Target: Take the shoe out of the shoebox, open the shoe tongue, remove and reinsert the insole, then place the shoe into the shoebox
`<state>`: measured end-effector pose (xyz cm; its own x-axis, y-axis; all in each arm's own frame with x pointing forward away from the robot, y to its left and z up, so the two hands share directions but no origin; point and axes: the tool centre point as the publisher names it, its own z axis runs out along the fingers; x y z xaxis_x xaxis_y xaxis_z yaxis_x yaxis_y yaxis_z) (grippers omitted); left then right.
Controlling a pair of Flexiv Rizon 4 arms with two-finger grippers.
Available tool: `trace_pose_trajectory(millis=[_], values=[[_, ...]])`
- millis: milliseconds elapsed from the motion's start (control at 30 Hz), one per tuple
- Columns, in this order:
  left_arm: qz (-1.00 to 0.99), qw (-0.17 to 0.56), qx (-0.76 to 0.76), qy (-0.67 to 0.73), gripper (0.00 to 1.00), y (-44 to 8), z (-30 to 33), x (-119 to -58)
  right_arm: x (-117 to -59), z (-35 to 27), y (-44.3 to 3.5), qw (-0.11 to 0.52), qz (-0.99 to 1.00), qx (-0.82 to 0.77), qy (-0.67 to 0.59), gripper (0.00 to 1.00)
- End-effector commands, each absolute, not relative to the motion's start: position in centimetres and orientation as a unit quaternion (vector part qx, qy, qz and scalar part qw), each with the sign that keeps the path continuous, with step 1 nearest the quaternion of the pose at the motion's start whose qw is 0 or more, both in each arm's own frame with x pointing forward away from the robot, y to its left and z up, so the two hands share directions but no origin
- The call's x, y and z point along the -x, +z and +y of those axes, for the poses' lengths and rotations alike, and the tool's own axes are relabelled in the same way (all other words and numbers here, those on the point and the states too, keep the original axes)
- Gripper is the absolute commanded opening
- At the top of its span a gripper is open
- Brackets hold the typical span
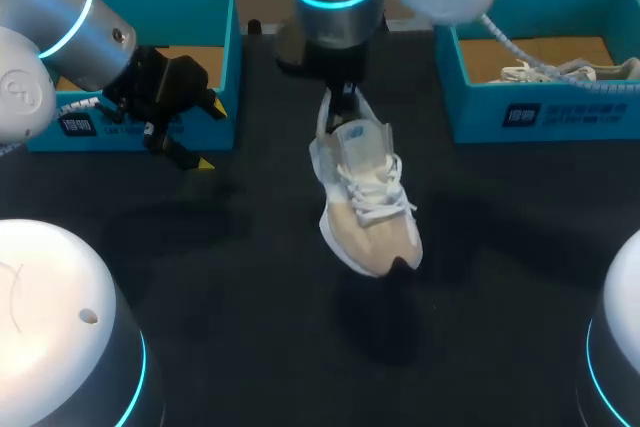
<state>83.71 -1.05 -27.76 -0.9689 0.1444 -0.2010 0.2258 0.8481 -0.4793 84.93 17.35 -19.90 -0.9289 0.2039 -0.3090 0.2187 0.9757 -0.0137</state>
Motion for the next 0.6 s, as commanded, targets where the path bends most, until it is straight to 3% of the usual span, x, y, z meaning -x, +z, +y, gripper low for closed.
trace_pose_trajectory(millis=[33, 600], values=[[0.958, 0.079, -0.097, -0.257, 1.0, -27.8, -1.0, -83.6, -84.1, 17.0, -16.2, 0.161, 0.981, -0.106, -0.028, 0.0], [0.958, 0.079, -0.097, -0.257, 1.0, -27.8, -1.0, -83.6, -84.5, 16.7, -13.7, 0.171, 0.979, -0.111, -0.023, 0.0]])
